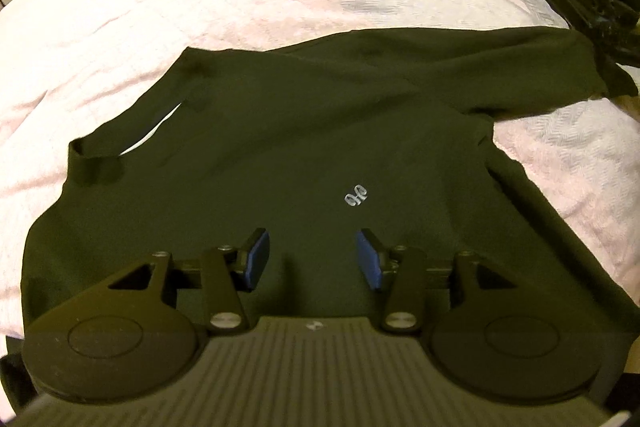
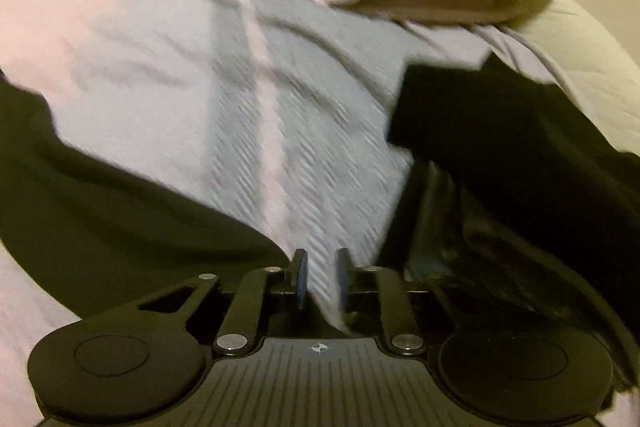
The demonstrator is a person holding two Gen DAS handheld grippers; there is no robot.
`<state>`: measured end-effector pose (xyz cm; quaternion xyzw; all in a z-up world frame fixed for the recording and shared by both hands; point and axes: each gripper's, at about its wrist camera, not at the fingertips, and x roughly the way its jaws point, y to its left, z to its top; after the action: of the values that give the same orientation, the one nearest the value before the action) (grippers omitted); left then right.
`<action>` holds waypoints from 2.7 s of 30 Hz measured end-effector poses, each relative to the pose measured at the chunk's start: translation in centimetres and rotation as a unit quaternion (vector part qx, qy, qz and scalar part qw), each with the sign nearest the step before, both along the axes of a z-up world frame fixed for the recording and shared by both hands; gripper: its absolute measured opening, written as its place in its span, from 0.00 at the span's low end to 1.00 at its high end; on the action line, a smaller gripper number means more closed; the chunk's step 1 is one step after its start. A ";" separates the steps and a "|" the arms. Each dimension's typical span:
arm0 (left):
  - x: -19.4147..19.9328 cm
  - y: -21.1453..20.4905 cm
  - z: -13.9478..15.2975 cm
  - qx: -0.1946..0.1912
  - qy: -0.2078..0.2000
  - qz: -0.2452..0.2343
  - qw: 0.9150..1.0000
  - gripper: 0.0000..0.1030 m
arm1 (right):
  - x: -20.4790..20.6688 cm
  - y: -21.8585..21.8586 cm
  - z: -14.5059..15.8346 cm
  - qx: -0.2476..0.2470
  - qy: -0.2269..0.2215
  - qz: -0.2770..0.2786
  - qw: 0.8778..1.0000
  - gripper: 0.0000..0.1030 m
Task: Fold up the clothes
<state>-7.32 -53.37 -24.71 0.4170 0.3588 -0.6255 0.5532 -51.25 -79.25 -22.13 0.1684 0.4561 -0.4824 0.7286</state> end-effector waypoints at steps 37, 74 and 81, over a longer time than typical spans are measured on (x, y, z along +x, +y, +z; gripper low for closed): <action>-3.1 -1.5 -0.2 0.025 -0.009 -0.020 0.999 0.44 | -15.3 6.9 0.0 0.025 -0.215 -0.284 0.934 0.49; 4.4 29.0 0.7 0.058 0.126 0.141 0.980 0.44 | 5.9 29.0 -2.4 0.208 -0.177 -0.098 0.957 0.30; 1.4 30.5 -1.7 0.058 0.191 0.149 0.968 0.40 | 4.2 33.4 -2.0 0.221 -0.148 -0.132 0.955 0.31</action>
<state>-5.90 -22.88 -26.43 0.2633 0.5518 -0.5822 0.5359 -47.06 -45.83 -24.10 0.4531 0.4123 -0.4310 0.6625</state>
